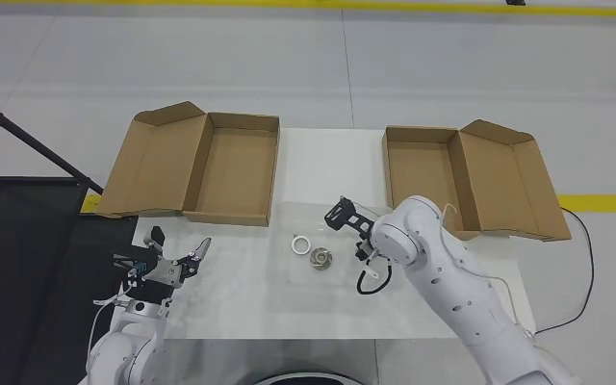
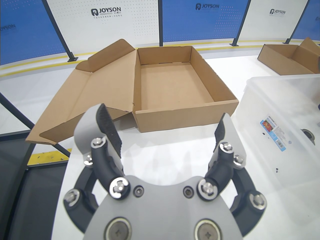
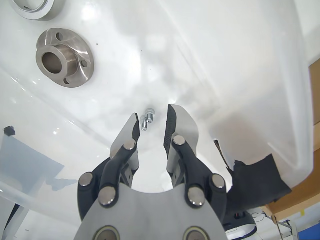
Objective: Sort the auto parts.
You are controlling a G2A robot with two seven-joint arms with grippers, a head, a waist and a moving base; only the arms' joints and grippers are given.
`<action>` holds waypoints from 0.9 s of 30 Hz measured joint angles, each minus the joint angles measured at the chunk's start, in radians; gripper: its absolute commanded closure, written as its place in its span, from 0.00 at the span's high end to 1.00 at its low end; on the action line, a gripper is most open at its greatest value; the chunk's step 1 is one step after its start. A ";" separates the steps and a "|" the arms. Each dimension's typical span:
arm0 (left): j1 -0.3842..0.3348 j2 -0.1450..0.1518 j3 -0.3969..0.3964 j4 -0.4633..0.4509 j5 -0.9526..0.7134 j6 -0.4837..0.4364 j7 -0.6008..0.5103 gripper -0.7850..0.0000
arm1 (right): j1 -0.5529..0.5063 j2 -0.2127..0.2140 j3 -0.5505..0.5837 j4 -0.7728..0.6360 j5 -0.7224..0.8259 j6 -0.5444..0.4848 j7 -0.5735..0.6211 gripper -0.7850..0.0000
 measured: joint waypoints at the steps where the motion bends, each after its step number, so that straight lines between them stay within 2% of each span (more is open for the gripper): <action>1: 0.000 0.000 0.000 0.000 0.000 0.000 0.000 1.00 | 0.002 -0.001 -0.001 0.006 0.003 -0.001 -0.001 0.35; 6: 0.000 0.000 0.000 0.000 0.000 0.000 0.000 1.00 | 0.012 -0.004 -0.008 0.033 0.015 -0.007 -0.009 0.32; 10: 0.000 0.000 0.000 0.000 0.000 0.000 0.000 1.00 | 0.017 -0.005 -0.013 0.048 0.022 -0.012 -0.015 0.12; 15: 0.000 0.000 0.000 0.000 0.000 0.000 0.000 1.00 | 0.022 -0.007 -0.018 0.059 0.029 -0.014 -0.020 0.00; 22: 0.000 0.000 0.000 0.000 0.000 0.000 0.000 1.00 | 0.014 0.000 0.009 0.016 0.019 0.000 -0.037 0.00; 27: 0.000 0.000 0.000 0.000 0.000 0.000 0.000 1.00 | -0.029 0.021 0.095 -0.098 0.018 0.012 -0.074 0.00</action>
